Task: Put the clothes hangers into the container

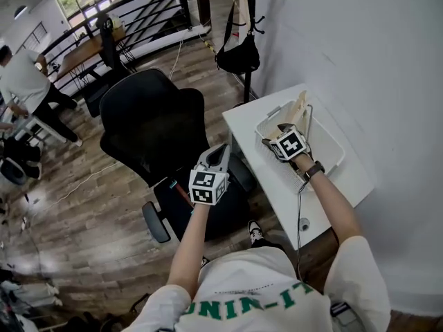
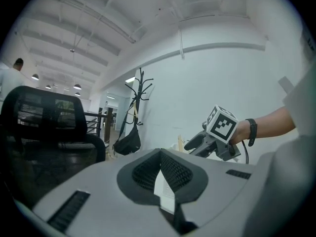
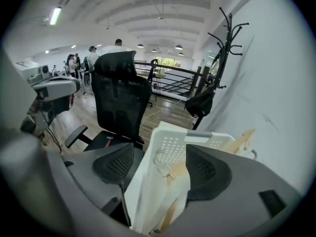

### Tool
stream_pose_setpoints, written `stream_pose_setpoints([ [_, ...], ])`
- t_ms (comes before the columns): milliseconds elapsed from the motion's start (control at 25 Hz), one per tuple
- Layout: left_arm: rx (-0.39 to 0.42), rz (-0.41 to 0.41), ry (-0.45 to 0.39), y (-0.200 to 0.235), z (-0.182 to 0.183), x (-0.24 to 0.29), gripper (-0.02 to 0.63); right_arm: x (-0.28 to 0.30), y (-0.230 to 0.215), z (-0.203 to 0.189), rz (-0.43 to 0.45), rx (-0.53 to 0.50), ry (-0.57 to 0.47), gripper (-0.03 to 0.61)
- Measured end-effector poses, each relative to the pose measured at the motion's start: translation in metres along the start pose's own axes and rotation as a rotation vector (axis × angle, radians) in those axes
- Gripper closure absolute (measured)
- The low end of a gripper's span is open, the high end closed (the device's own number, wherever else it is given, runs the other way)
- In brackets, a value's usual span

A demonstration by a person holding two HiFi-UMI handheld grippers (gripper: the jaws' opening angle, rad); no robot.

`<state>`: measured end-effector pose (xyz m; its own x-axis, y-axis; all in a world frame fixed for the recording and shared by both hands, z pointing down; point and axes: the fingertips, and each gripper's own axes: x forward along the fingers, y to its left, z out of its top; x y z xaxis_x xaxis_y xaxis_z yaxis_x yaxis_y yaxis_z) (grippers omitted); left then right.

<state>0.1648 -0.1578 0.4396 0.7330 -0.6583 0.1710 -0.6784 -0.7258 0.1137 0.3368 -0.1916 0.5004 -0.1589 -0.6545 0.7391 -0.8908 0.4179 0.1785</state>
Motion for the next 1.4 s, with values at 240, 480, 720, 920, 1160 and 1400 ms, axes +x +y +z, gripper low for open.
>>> stream_pose_setpoints([
  [240, -0.021, 0.126, -0.002, 0.050, -0.007, -0.047, 0.603, 0.031, 0.072, 0.039, 0.145, -0.098, -0.027, 0.238],
  [480, -0.068, 0.251, 0.001, 0.098, -0.027, -0.095, 0.603, 0.060, 0.149, 0.072, 0.308, -0.196, -0.041, 0.238],
  [720, -0.103, 0.353, 0.000, 0.133, -0.045, -0.140, 0.603, 0.084, 0.227, 0.092, 0.465, -0.298, -0.039, 0.252],
  [920, -0.115, 0.386, 0.004, 0.156, -0.068, -0.161, 0.603, 0.110, 0.279, 0.087, 0.558, -0.348, 0.006, 0.256],
  [1160, -0.170, 0.422, 0.022, 0.186, -0.110, -0.164, 0.603, 0.165, 0.324, 0.055, 0.651, -0.352, 0.100, 0.256],
  [1400, -0.252, 0.465, 0.087, 0.227, -0.174, -0.161, 0.603, 0.232, 0.367, 0.018, 0.716, -0.263, 0.182, 0.258],
])
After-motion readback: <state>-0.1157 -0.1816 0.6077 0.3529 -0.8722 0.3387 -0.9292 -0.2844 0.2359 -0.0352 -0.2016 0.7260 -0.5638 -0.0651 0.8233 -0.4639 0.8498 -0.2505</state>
